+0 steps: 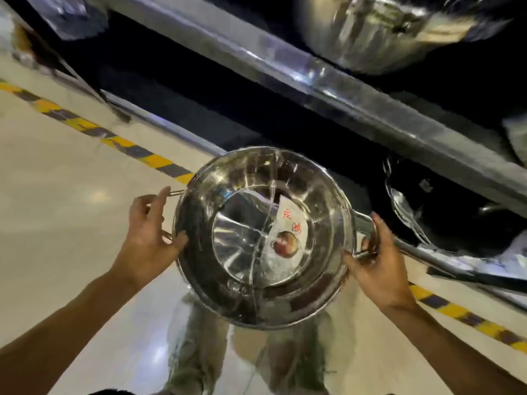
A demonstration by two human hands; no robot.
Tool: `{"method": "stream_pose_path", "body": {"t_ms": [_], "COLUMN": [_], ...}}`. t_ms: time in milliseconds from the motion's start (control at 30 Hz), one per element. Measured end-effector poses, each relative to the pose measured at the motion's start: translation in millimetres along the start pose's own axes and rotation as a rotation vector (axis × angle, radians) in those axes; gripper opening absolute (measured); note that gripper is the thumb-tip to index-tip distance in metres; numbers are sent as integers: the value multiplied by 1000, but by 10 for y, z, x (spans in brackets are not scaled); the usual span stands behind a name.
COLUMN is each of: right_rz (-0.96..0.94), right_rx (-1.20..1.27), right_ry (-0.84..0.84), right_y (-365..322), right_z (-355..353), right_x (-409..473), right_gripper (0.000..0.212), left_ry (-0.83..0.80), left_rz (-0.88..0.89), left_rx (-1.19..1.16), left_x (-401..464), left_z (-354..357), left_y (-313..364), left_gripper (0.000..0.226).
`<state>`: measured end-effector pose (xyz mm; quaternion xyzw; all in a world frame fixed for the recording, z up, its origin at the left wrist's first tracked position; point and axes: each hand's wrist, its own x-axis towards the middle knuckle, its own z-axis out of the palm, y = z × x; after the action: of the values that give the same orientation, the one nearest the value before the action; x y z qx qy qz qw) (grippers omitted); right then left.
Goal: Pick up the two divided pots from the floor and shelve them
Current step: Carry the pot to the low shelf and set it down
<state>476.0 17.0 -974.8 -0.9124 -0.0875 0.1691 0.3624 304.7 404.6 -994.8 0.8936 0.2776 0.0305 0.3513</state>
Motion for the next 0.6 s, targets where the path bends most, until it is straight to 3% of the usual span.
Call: {"method": "stream_pose_path", "body": {"t_ms": [400, 500, 600], "right_rz": [-188, -214, -157], "right_rx": [104, -4, -136], "right_ry": [115, 217, 193], "right_y": [559, 514, 402], "right_z": [337, 283, 214], "right_x": [1365, 1775, 2142], "right_gripper": [87, 87, 92], "left_ry": [88, 137, 179], "left_rz": [167, 193, 250], "left_rx": [-10, -40, 17], "left_x": [1254, 1706, 2098], "left_z": [550, 550, 549], "left_y": [-161, -12, 93], "left_gripper": [81, 79, 76]}}
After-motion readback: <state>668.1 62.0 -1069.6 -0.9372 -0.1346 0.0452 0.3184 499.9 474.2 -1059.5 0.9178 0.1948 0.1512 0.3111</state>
